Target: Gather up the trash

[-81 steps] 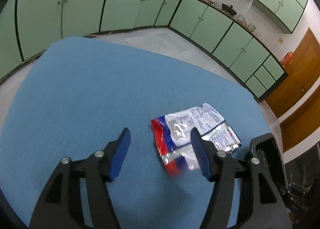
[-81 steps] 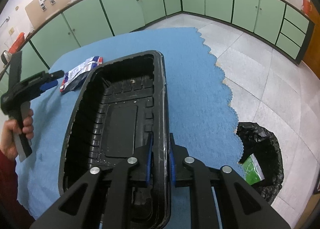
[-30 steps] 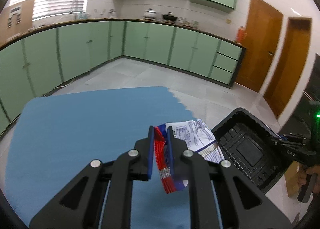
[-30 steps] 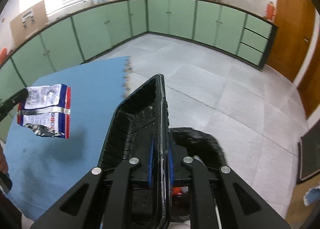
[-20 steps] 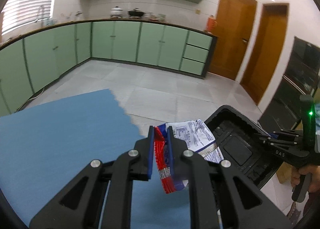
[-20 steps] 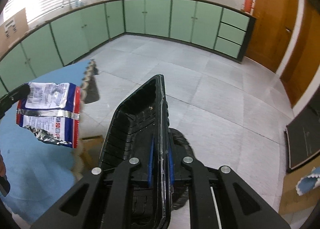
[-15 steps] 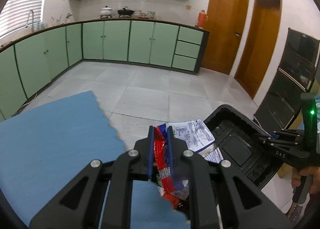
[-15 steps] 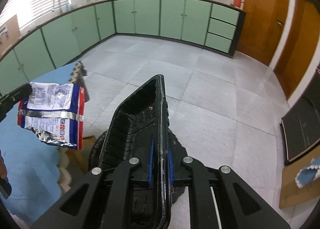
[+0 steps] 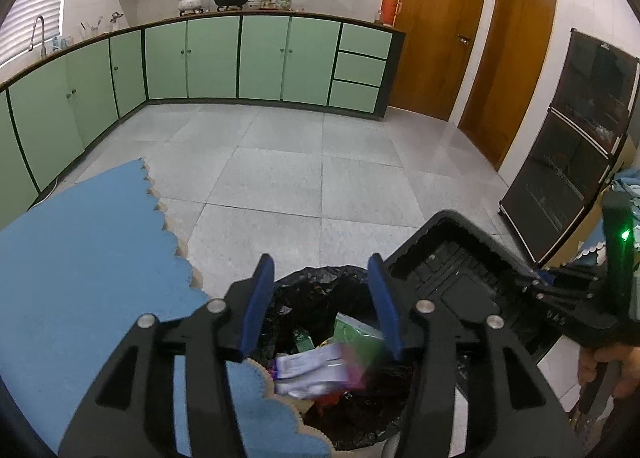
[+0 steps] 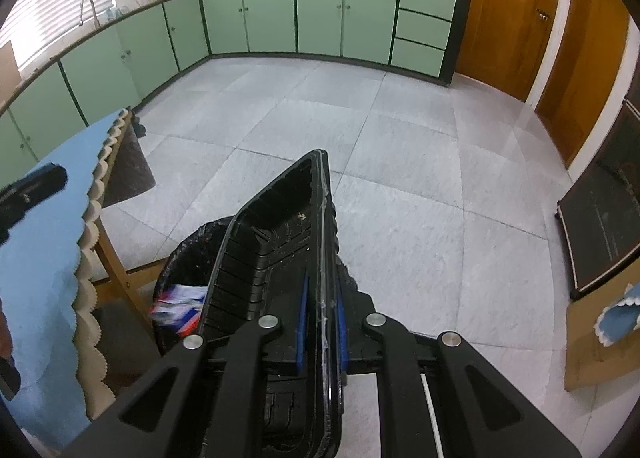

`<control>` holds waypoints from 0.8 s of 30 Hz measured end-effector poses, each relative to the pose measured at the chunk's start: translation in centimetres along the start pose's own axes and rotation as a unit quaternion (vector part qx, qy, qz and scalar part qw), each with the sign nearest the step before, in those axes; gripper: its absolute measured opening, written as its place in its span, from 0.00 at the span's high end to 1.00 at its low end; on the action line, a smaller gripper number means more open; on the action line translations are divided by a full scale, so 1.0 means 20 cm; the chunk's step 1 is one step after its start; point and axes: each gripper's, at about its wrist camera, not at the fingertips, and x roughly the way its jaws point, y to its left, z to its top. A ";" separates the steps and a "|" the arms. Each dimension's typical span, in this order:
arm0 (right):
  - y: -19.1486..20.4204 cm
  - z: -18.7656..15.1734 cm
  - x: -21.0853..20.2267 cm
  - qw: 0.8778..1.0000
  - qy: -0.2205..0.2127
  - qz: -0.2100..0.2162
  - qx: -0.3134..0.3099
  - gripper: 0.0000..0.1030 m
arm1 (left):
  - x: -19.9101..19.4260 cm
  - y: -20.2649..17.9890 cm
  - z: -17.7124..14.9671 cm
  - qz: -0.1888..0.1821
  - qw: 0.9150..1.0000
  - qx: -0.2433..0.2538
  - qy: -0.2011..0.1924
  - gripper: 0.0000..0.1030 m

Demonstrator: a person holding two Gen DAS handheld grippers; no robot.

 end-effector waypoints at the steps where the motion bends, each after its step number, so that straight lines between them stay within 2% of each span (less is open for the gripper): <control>1: 0.01 -0.01 0.02 1.000 0.003 0.003 0.002 0.88 | -0.01 0.01 0.00 0.001 1.000 -0.002 -0.001 0.51; 8: 0.07 -0.07 0.20 0.999 0.039 0.007 0.007 0.88 | -0.09 0.06 0.01 0.014 1.000 -0.009 -0.009 0.38; 9: 0.08 -0.08 0.22 0.999 0.044 0.007 0.005 0.81 | -0.09 0.07 0.01 0.015 1.000 -0.011 -0.009 0.37; 10: 0.08 -0.08 0.24 0.999 0.047 0.004 0.003 0.68 | -0.10 0.08 0.01 0.016 1.000 -0.013 -0.009 0.35; 14: 0.11 -0.09 0.21 0.999 0.041 -0.004 0.000 0.55 | -0.16 0.11 0.01 0.018 1.000 -0.020 -0.013 0.24; 16: 0.10 -0.09 0.17 0.999 0.032 -0.008 0.001 0.43 | -0.20 0.13 0.00 0.022 0.999 -0.023 -0.013 0.18; 17: 0.10 -0.09 0.14 1.000 0.026 -0.011 0.000 0.41 | -0.22 0.14 -0.01 0.023 0.999 -0.025 -0.013 0.16; 19: 0.09 -0.09 0.07 1.000 0.014 -0.019 -0.002 0.24 | -0.26 0.15 -0.02 0.027 0.999 -0.028 -0.014 0.13; 24: 0.12 -0.10 -0.12 1.000 -0.012 -0.019 -0.012 0.07 | -0.38 0.17 -0.05 0.044 0.998 -0.037 -0.015 0.09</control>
